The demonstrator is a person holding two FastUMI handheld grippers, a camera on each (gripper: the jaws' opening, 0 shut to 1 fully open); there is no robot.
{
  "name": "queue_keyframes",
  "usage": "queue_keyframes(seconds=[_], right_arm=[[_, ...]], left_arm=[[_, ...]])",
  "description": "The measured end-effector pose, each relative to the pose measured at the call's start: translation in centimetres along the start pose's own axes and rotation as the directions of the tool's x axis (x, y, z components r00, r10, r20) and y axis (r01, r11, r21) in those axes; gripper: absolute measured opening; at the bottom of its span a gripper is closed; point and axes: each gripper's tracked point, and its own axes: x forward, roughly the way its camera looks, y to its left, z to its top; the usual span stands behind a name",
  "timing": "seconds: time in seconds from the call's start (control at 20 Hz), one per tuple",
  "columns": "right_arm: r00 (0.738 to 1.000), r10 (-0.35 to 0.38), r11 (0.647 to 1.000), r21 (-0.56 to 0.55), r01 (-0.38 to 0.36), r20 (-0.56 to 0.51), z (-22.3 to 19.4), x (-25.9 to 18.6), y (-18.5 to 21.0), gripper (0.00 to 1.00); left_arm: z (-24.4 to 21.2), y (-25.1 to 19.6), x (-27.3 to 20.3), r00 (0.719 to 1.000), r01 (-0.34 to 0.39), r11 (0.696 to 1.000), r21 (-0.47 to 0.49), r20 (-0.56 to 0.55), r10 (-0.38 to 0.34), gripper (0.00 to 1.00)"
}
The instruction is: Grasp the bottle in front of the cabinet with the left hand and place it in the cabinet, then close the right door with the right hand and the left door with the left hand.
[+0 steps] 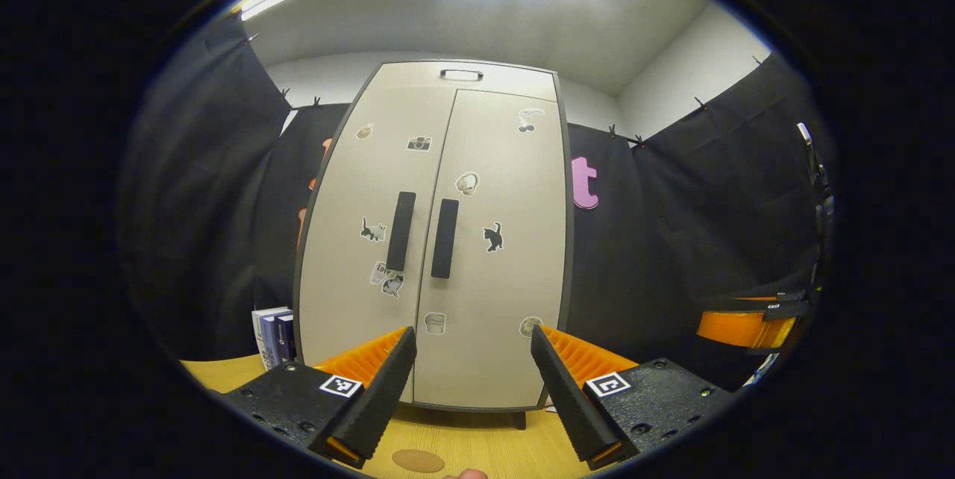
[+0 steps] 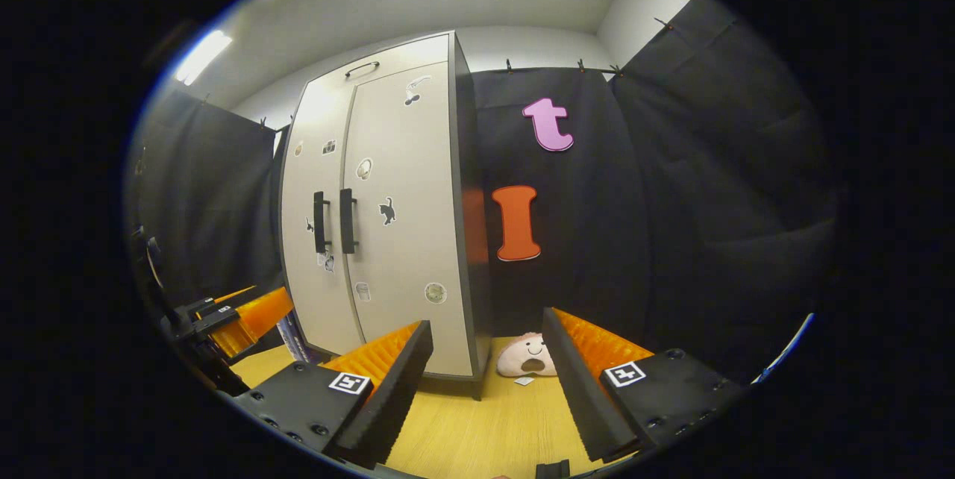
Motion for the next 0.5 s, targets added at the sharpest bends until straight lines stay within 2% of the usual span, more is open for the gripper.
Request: queue_keyframes(seconds=[0.5], right_arm=[[1.000, -0.010, 1.000, 0.027, 0.010, -0.005, -0.30, -0.80, -0.36, 0.98]], left_arm=[[-0.03, -0.26, -0.88, 1.000, 0.017, 1.000, 0.009, -0.003, -0.017, 0.94]])
